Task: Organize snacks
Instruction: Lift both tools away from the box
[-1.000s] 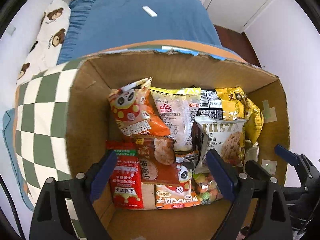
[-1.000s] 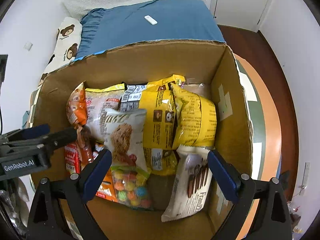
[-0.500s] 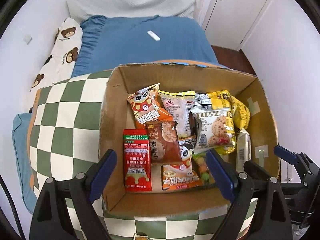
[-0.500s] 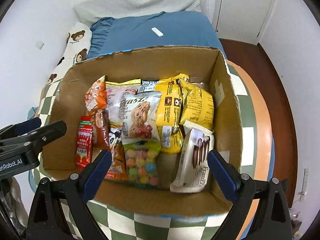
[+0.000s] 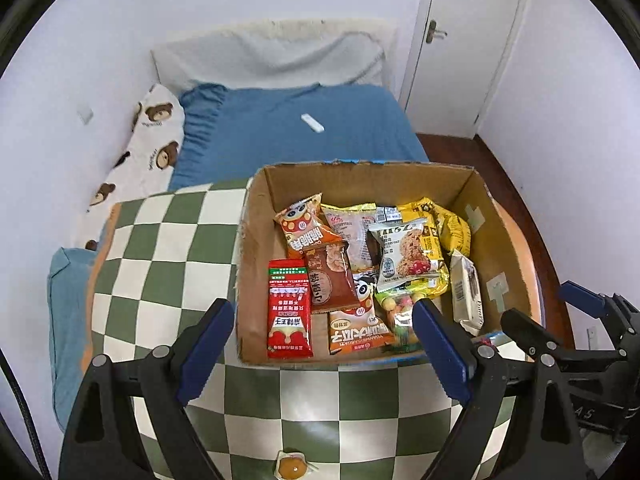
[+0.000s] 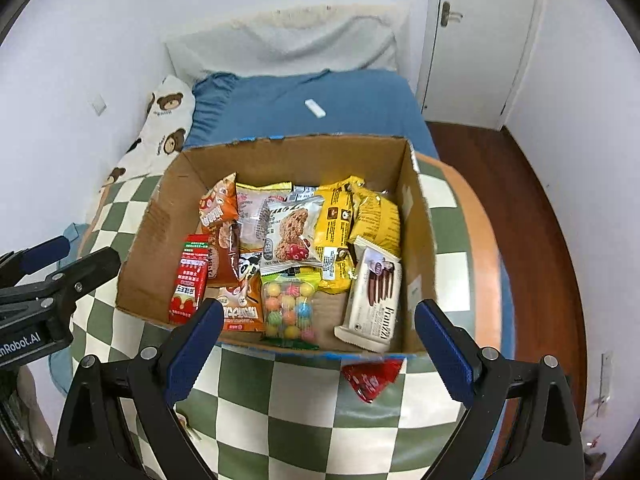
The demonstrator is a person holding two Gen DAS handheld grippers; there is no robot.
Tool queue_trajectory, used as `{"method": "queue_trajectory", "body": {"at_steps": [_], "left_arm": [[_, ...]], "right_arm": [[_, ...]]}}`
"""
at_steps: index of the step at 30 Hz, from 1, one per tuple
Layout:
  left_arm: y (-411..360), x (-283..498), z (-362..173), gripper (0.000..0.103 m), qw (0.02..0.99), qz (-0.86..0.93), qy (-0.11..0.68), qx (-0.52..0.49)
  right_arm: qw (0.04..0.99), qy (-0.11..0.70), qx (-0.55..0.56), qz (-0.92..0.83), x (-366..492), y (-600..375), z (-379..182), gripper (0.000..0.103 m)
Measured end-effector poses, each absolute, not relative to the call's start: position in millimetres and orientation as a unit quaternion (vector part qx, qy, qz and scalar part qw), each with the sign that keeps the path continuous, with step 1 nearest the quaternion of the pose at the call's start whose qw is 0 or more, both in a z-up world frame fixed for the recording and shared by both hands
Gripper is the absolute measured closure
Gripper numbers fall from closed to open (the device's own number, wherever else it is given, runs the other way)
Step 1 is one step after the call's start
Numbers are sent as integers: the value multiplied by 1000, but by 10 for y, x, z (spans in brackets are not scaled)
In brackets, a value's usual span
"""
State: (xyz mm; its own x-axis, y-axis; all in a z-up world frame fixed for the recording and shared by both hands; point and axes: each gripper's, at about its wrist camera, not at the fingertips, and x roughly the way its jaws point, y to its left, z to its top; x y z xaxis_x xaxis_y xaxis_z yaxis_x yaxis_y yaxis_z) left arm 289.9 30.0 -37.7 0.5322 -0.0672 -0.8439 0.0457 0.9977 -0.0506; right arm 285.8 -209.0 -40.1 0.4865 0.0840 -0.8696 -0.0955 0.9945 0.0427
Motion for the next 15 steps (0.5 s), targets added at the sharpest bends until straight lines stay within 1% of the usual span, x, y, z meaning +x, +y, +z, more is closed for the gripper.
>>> {"method": "queue_trajectory", "body": {"at_steps": [7, 15], "left_arm": [[300, 2549, -188, 12, 892, -27, 450, -8], [293, 2295, -113, 12, 901, -23, 433, -5]], "right_arm": [[881, 471, -3, 50, 2479, -2118, -167, 5], [895, 445, -1, 45, 2197, -2107, -6, 5]]}}
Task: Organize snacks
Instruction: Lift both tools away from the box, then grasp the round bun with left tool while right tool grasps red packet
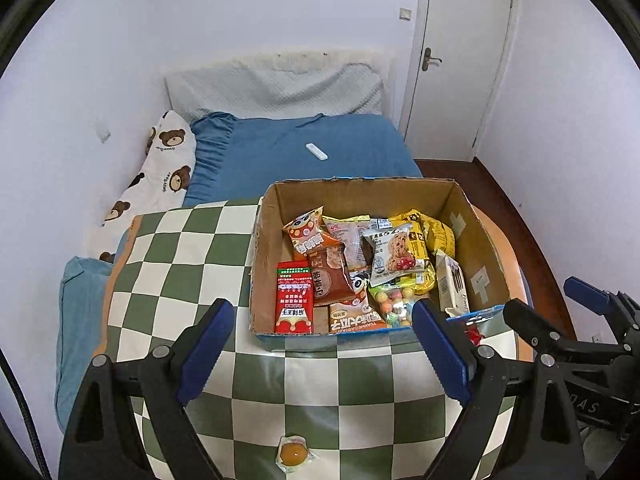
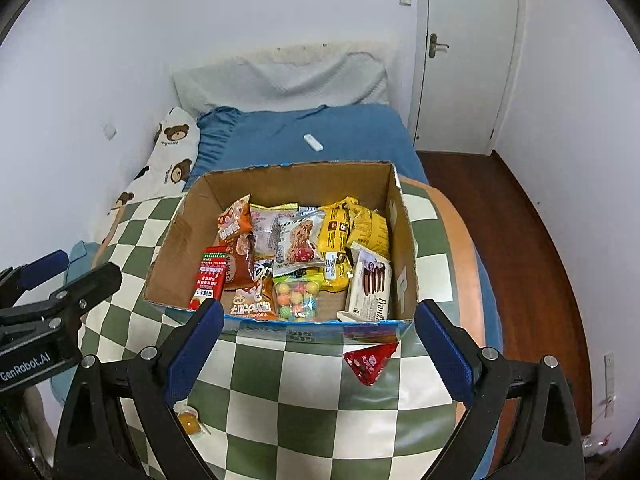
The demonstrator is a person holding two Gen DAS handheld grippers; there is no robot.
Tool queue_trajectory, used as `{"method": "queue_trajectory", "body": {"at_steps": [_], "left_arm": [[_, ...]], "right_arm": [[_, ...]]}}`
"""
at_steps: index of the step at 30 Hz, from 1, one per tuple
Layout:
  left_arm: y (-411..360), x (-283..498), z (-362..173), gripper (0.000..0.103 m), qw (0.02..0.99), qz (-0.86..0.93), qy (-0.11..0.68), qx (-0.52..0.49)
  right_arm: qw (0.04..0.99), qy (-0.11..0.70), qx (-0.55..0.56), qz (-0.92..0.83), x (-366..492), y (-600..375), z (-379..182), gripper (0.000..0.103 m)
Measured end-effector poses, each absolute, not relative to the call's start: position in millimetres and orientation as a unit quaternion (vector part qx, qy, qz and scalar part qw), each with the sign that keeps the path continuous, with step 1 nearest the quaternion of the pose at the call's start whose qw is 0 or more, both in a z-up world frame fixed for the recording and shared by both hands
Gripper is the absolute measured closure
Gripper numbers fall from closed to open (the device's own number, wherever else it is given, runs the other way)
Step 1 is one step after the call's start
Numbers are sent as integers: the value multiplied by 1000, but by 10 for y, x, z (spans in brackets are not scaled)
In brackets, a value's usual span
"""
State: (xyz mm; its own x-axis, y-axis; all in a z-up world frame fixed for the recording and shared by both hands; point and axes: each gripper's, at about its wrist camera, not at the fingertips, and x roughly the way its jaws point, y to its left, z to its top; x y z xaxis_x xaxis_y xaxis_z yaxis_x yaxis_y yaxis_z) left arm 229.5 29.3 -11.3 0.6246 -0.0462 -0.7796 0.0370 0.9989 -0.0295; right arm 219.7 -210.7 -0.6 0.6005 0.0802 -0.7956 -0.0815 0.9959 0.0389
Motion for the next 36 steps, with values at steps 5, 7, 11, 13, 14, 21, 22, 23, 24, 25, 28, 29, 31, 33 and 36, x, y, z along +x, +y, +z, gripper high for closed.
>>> {"method": "queue_trajectory", "body": {"at_steps": [5, 7, 11, 13, 14, 21, 22, 23, 24, 25, 28, 29, 31, 33, 36], "left_arm": [[291, 2190, -115, 12, 906, -13, 423, -5], [289, 2163, -118, 12, 907, -10, 422, -4], [289, 2139, -139, 12, 905, -4, 424, -7], [290, 2148, -177, 12, 903, -1, 429, -9], [291, 2153, -208, 12, 901, 1, 433, -10], [397, 2228, -820, 12, 863, 31, 504, -19], [417, 2242, -961, 12, 853, 36, 519, -22], [426, 2246, -1070, 12, 846, 40, 532, -23], [443, 2249, -1216, 12, 834, 45, 549, -26], [452, 2241, -1303, 12, 828, 48, 558, -28], [503, 2192, -1591, 12, 804, 60, 590, -38], [533, 2166, -1677, 12, 797, 65, 600, -44], [591, 2120, -1798, 12, 785, 73, 613, -50], [684, 2065, -1911, 12, 773, 83, 626, -58], [812, 2000, -2017, 12, 759, 92, 641, -70]], "right_arm": [[897, 440, 17, 43, 2097, -2163, -3, 5], [897, 439, 23, 43, 2075, -2177, -4, 5], [897, 438, 33, 49, 2066, -2199, -19, 5], [896, 440, 39, 50, 2069, -2232, -52, 5], [894, 442, 42, 50, 2079, -2254, -76, 5], [863, 499, 79, 19, 2248, -2689, -660, 5], [855, 512, 83, 9, 2292, -2781, -819, 5], [845, 527, 88, 3, 2341, -2866, -989, 5], [839, 537, 91, 1, 2377, -2915, -1095, 5], [827, 554, 96, 0, 2434, -2974, -1275, 5], [805, 582, 116, 12, 2555, -3068, -1679, 5], [802, 586, 120, 15, 2578, -3080, -1769, 5], [798, 588, 133, 16, 2640, -3103, -1949, 11], [794, 591, 141, 16, 2705, -3107, -2102, 31], [791, 593, 150, 16, 2794, -3117, -2308, 41]]}}
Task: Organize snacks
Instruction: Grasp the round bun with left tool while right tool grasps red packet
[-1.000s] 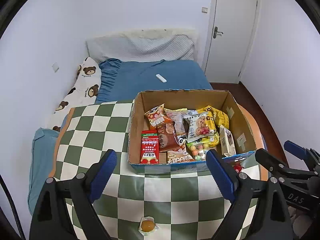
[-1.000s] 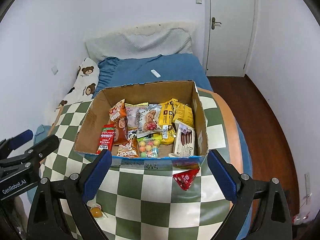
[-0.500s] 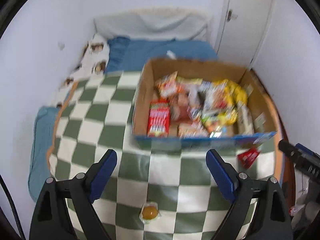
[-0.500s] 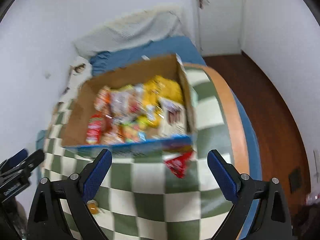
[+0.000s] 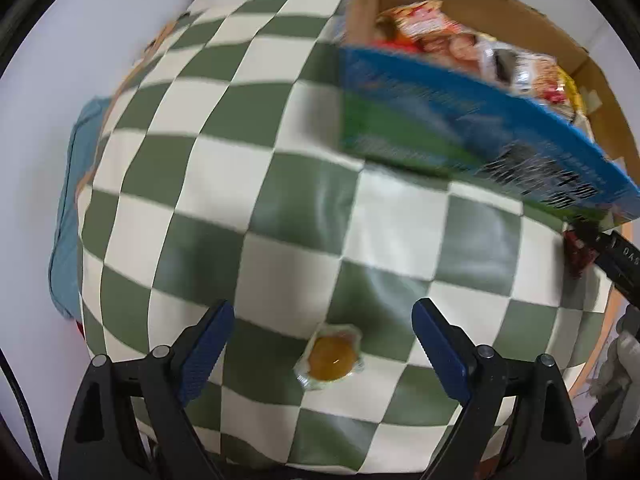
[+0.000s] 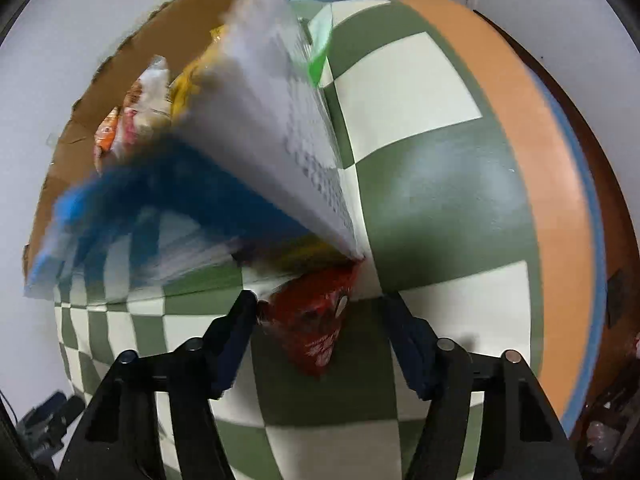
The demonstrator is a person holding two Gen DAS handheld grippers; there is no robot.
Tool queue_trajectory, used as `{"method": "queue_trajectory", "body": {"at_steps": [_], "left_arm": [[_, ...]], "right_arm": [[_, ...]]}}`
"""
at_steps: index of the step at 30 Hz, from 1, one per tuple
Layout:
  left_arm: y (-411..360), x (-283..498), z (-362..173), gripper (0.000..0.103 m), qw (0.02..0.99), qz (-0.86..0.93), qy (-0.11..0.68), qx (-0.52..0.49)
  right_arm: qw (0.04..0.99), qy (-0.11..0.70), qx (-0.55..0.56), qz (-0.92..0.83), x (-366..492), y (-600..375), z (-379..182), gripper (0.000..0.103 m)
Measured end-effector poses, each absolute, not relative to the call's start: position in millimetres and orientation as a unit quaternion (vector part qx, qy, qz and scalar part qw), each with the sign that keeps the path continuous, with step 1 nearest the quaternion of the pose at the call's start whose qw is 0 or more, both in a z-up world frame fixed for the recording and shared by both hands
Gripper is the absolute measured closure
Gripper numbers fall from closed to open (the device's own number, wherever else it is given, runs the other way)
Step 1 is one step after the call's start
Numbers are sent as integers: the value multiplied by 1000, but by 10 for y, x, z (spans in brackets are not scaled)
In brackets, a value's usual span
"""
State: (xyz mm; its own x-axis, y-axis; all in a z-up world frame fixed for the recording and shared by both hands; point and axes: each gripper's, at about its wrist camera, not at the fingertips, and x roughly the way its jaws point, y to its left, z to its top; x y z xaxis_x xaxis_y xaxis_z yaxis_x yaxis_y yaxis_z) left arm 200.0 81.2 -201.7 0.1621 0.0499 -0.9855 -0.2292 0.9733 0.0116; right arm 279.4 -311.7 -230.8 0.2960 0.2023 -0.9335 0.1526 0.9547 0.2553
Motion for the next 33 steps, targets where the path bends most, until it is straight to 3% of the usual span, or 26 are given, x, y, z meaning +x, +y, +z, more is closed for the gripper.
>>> {"method": "queue_trajectory", "body": {"at_steps": [2, 12, 13, 15, 17, 24, 29, 33], "left_arm": [[905, 1937, -2078, 12, 750, 99, 649, -77], [908, 1717, -2568, 12, 695, 40, 709, -116], [879, 1712, -2623, 14, 693, 35, 711, -114], [825, 1707, -2746, 33, 689, 27, 716, -107], [790, 1709, -2882, 45, 681, 20, 725, -105], [685, 1726, -3109, 50, 682, 16, 727, -76], [615, 1712, -2925, 65, 694, 15, 716, -77], [543, 1830, -2655, 65, 711, -2, 699, -75]], "right_arm": [[802, 581, 134, 24, 2786, -3054, -2300, 52], [789, 596, 102, 107, 2203, -2541, -2259, 54], [787, 599, 98, 111, 2147, -2480, -2262, 54], [783, 604, 94, 118, 2034, -2391, -2292, 54], [779, 608, 84, 123, 1989, -2288, -2313, 54], [777, 613, 58, 130, 1866, -1972, -2393, 54], [777, 612, 55, 136, 1856, -1797, -2363, 56], [781, 604, 61, 148, 1854, -1749, -2222, 61]]}}
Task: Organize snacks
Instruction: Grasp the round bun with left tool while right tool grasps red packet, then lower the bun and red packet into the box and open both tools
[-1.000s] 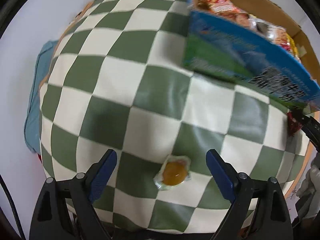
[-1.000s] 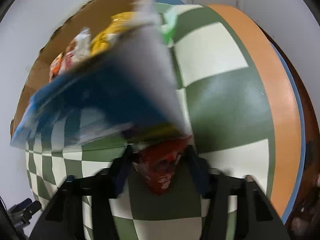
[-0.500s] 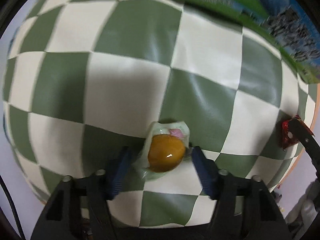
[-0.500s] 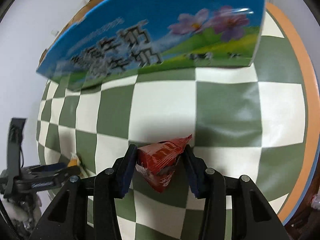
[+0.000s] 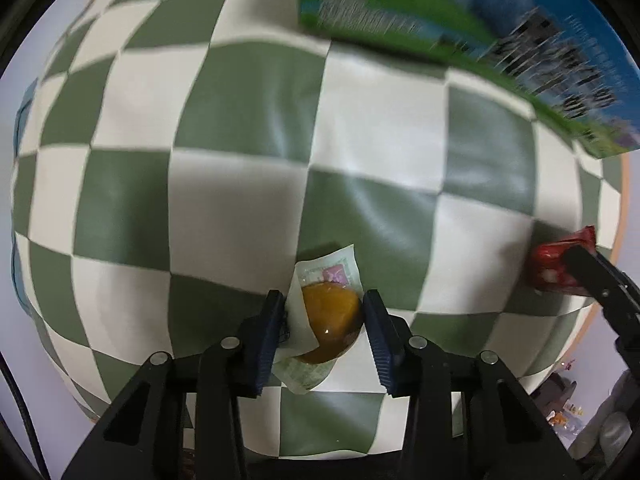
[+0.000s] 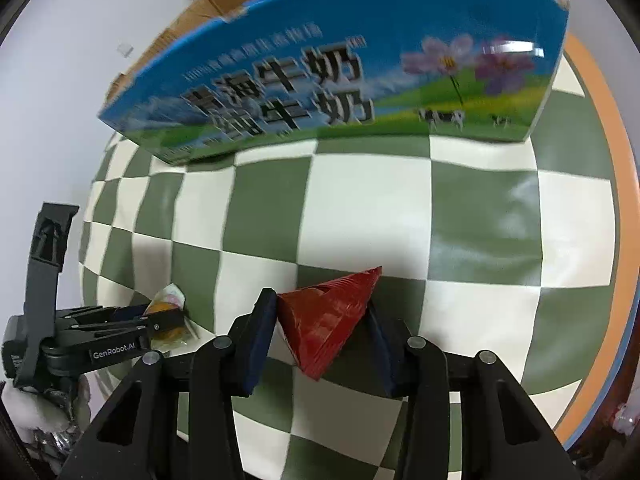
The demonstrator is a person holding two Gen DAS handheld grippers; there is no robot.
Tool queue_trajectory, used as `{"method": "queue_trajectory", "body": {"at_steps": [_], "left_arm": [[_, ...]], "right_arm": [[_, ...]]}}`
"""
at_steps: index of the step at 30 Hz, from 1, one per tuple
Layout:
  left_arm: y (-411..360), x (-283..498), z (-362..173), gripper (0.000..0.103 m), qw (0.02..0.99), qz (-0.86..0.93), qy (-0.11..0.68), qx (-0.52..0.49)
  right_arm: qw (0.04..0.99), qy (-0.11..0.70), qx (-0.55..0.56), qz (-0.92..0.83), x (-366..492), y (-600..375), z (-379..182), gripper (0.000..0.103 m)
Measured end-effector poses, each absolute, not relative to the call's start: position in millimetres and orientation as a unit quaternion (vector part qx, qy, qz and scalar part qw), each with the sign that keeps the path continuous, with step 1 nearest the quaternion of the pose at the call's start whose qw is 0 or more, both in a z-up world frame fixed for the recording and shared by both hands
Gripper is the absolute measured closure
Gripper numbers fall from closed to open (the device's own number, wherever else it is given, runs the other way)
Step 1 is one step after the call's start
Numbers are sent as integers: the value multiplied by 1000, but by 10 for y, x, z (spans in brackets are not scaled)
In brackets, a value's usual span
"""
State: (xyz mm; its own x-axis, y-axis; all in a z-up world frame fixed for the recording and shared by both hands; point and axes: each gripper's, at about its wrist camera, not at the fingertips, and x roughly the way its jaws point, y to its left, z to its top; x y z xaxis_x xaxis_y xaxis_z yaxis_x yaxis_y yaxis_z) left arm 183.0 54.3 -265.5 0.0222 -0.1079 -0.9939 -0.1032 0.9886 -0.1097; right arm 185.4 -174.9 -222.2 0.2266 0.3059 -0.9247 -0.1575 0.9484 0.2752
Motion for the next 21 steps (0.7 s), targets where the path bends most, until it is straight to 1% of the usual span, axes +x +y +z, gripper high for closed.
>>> {"method": "queue_trajectory", "body": {"at_steps": [8, 13, 14, 17, 18, 21], "left_arm": [[530, 1923, -2278, 65, 731, -21, 675, -98], [349, 2038, -2008, 65, 746, -35, 660, -79], [215, 2033, -1968, 65, 748, -32, 659, -73], [303, 2000, -2226, 65, 740, -22, 668, -66], [413, 1963, -2242, 65, 736, -19, 673, -68], [619, 1862, -2461, 65, 717, -6, 693, -81]], "right_arm": [[789, 588, 67, 164, 1942, -1739, -1983, 65], [783, 590, 84, 180, 1990, -1880, -1905, 65], [777, 595, 93, 183, 1999, -1902, -1918, 64], [760, 613, 89, 199, 1987, -1820, -1997, 42], [756, 615, 88, 207, 1964, -1774, -2021, 40], [727, 644, 84, 223, 1912, -1615, -2223, 40]]}}
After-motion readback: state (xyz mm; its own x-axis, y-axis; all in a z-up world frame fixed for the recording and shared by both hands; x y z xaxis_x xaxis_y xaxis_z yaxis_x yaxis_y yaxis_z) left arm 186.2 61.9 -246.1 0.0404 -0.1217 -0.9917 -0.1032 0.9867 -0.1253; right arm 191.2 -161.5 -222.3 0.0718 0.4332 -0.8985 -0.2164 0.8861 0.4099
